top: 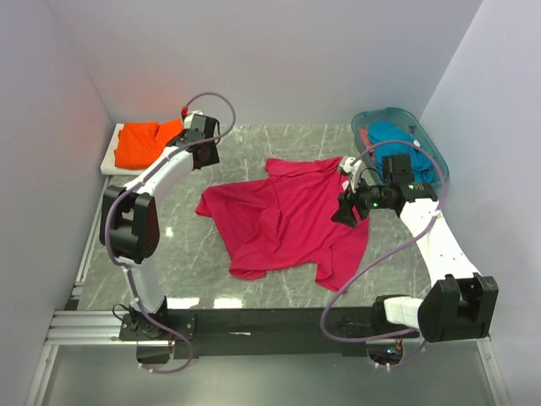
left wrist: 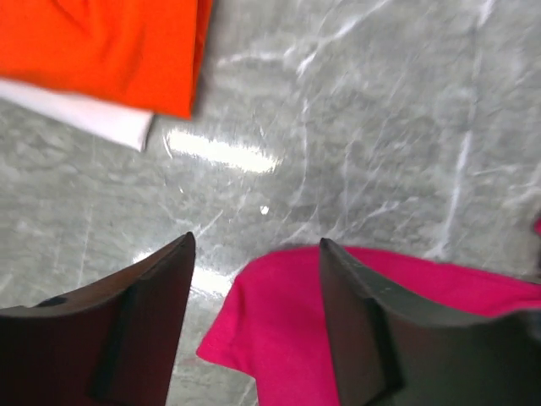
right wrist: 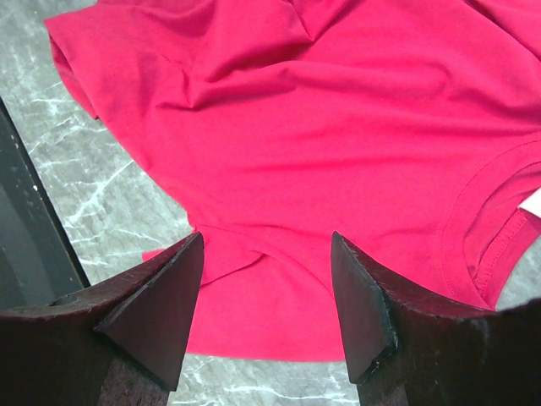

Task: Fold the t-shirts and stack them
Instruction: Flatten the tshirt out

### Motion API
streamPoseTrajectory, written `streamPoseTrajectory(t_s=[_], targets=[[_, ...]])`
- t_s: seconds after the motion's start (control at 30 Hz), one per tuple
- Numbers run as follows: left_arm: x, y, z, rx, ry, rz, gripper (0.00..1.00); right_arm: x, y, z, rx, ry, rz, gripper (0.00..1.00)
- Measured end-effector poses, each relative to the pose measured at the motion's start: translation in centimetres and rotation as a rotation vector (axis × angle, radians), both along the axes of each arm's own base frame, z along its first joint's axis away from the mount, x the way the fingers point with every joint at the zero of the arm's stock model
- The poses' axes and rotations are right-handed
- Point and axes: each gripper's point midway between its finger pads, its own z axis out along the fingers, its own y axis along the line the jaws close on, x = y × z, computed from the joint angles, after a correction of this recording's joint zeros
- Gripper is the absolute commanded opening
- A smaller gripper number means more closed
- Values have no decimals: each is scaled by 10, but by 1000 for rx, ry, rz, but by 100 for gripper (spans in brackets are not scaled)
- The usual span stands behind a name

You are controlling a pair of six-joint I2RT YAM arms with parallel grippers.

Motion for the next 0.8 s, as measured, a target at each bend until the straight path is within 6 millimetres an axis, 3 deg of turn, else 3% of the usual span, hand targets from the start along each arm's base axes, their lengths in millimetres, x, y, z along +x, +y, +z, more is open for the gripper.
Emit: streamPoseTrajectory(t_s=[0.13,0.27,0.37,0.53,0.6,0.8], targets=[[-10,-2,23,-33,-51,-28,65,-1,0,-4,0,20,2,68],[-57,-2,21,-134,-61,-49,60,-2,1,-9,1,46,3,68],[-98,-1,-5,-219,-34,-37,57,-3,1,-9,5,51,6,68],[-148,3,-70,-280,110,20,50,-4,2,-10,10,61,11,68],[-155,5,-83,-290,142,52,46,-4,2,-12,10,70,12,68],[-144,10,-101,-298,155,131,45,-4,3,-13,11,78,13,68]])
